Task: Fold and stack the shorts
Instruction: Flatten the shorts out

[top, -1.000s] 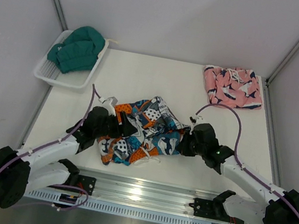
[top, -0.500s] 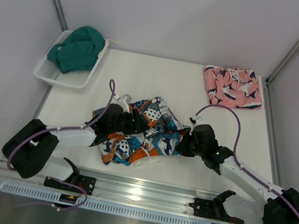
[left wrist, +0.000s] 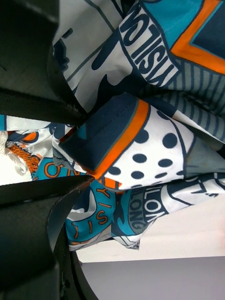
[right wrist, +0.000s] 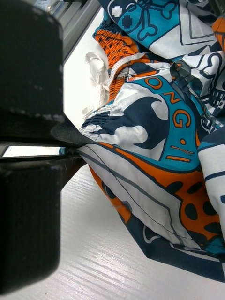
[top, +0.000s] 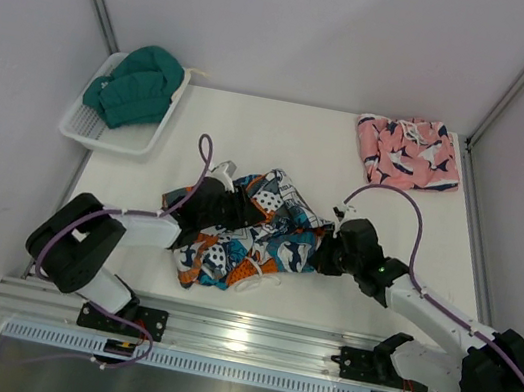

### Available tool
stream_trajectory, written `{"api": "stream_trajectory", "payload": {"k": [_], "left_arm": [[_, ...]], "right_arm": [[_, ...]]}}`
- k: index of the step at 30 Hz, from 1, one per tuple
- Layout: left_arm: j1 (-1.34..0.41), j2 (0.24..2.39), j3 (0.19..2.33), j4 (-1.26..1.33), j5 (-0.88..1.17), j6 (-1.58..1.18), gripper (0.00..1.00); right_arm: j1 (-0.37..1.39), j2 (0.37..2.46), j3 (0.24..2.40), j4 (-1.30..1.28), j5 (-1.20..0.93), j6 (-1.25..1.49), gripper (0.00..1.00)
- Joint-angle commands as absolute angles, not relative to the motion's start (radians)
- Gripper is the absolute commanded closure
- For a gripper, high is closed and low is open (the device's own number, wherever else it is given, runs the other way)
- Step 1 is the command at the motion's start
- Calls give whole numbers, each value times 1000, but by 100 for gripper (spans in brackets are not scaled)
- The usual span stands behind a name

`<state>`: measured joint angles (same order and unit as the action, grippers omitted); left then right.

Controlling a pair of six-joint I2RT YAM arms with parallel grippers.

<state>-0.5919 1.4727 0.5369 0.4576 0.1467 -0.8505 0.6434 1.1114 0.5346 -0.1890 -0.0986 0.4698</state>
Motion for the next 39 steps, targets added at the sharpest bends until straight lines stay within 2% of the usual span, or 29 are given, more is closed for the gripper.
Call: {"api": "stream_trajectory", "payload": {"k": [1, 2, 5, 6, 8, 13, 19, 26, 39], "left_arm": [[-600, 1491, 569, 541, 170, -874, 54], [-600, 1496, 571, 548, 172, -877, 57], [-600, 1506, 578, 574, 173, -877, 73], [-600, 1509, 592, 574, 172, -877, 85], [-591, 1511, 642, 552, 190, -862, 100], [-459, 1413, 733, 352, 284, -851, 100], [-305, 1362, 1118, -165, 351, -660, 100], [-108, 1263, 1218, -267, 434, -654, 100], [69, 1181, 1428, -445, 549, -660, 100]], "right_arm": [[637, 1094, 532, -153, -114, 465, 100], [635, 1095, 532, -152, -114, 465, 100], [634, 1092, 531, -152, -114, 465, 100], [632, 1091, 532, -153, -114, 466, 100], [632, 1083, 535, -164, -114, 462, 100], [630, 1043, 572, -267, -112, 436, 100], [649, 1017, 575, -344, -126, 425, 100], [655, 997, 623, -468, 61, 477, 100], [623, 1101, 902, -621, 319, 439, 100]]}}
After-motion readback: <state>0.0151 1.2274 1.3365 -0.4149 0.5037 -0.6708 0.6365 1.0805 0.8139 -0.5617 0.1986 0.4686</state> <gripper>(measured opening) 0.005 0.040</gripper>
